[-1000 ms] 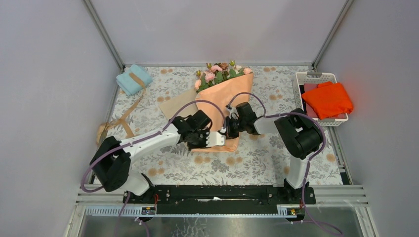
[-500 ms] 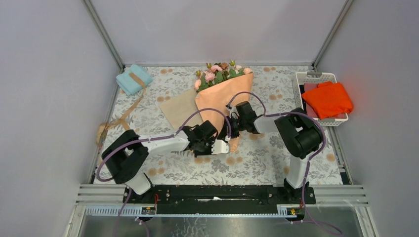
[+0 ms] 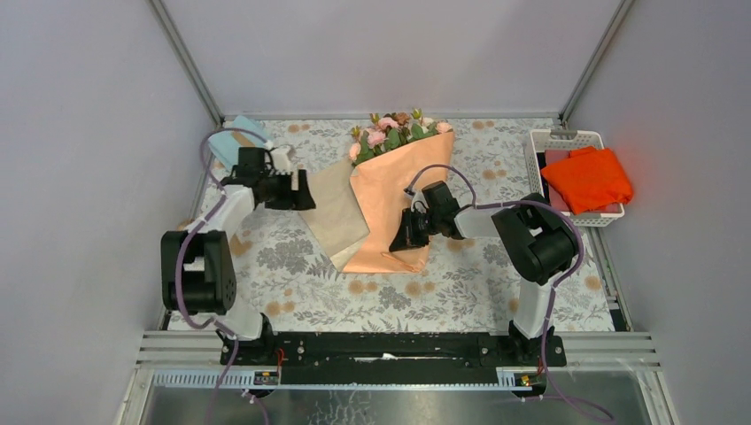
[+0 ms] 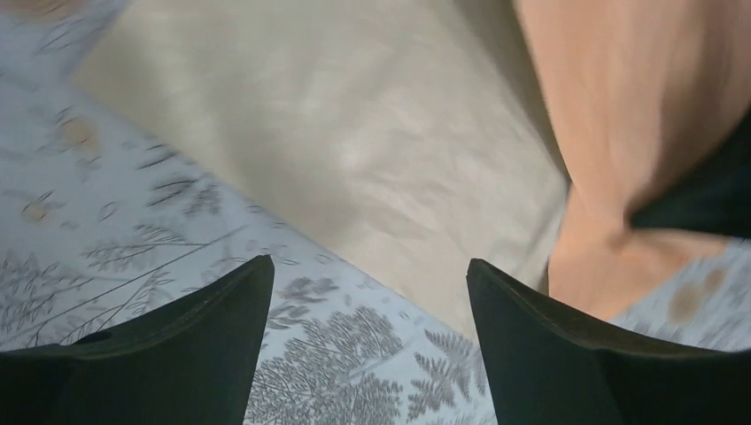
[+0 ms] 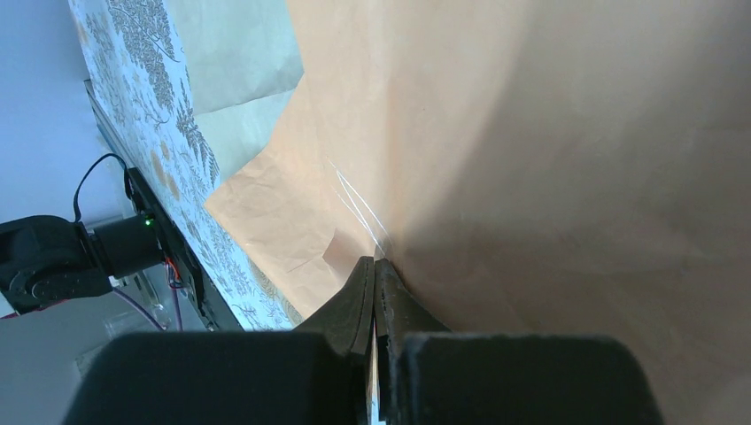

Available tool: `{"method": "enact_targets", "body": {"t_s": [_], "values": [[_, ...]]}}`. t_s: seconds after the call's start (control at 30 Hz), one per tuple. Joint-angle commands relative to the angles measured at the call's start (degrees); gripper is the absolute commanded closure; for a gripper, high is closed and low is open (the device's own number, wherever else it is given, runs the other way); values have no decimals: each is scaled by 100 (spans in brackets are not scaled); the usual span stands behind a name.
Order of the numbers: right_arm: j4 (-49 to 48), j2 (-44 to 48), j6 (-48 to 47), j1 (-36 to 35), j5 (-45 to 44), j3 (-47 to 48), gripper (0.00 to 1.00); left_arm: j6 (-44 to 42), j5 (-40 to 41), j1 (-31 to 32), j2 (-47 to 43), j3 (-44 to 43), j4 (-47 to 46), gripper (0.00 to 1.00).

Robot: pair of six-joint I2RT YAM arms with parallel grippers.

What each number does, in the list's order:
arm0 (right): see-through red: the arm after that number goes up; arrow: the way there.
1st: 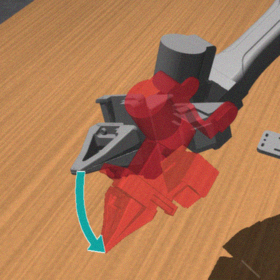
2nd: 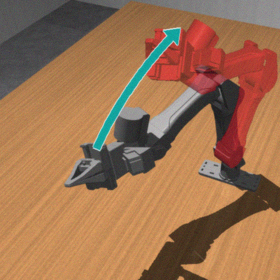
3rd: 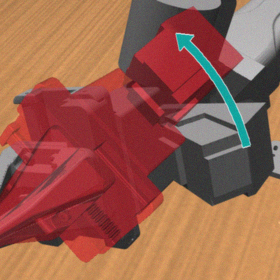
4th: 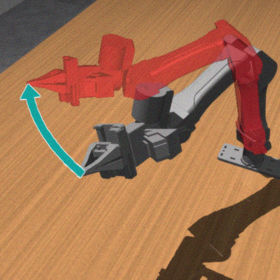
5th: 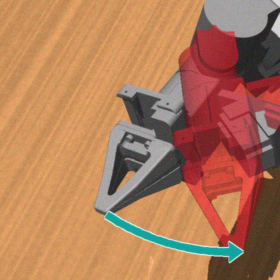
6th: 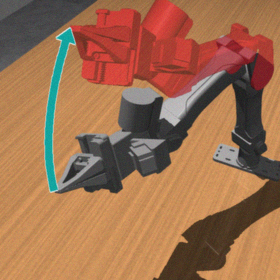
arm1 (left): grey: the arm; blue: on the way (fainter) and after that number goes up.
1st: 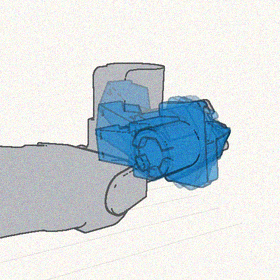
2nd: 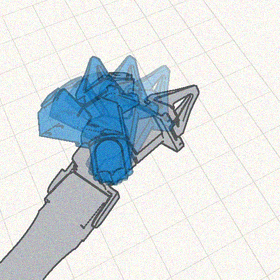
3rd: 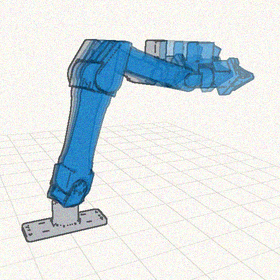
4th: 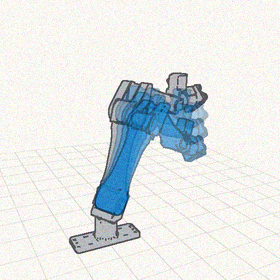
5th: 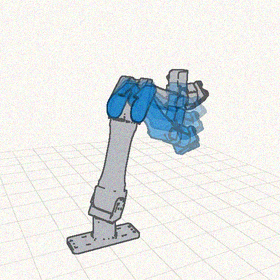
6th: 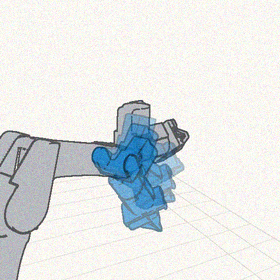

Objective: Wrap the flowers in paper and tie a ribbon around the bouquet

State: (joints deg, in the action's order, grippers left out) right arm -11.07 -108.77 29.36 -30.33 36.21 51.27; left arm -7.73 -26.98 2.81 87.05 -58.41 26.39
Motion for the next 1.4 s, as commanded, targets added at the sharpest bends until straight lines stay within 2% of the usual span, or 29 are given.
{"method": "enact_targets", "body": {"t_s": [0.0,0.13,0.27,0.4,0.5,0.63,0.7,0.73,0.8,0.83,0.97,1.13,1.27,1.37], "values": [[694,-342,-394,45,-685,-90,100,2614,-435,-965,741,-89,-1146,12],[723,-371,-424,44,-685,-74,100,3061,43,-1124,1550,-436,-1851,9],[790,-399,-494,44,-727,-56,100,3332,22,-1111,2372,-936,-1943,6],[782,-422,-520,51,-731,-55,100,3556,-344,-998,3029,-1060,-1995,6],[764,-467,-530,49,-703,-31,100,3708,-866,-913,3204,-973,-2109,11],[751,-495,-537,43,-671,-5,100,4117,-1455,-891,2768,-658,-2473,33],[732,-511,-537,44,-667,-11,100,4139,-1528,-852,2422,-478,-2609,49],[723,-520,-533,49,-656,-19,100,4103,-1558,-818,2267,-436,-2612,60],[691,-526,-525,44,-643,-28,100,3959,-1723,-747,2059,-479,-2591,92],[679,-523,-525,47,-631,-37,100,3858,-1814,-681,1986,-580,-2441,100],[546,-559,-428,47,-526,-55,100,3579,-2317,-255,1619,-1041,-2091,100],[342,-617,-316,44,-525,-91,100,3444,-2588,795,1453,-1881,-1976,100],[-119,-513,-125,37,-562,-305,100,3434,-2448,1523,1966,-2683,-2098,100],[-593,-321,51,3,-692,-515,100,3510,-2243,1856,2669,-3301,-2127,100]]}}
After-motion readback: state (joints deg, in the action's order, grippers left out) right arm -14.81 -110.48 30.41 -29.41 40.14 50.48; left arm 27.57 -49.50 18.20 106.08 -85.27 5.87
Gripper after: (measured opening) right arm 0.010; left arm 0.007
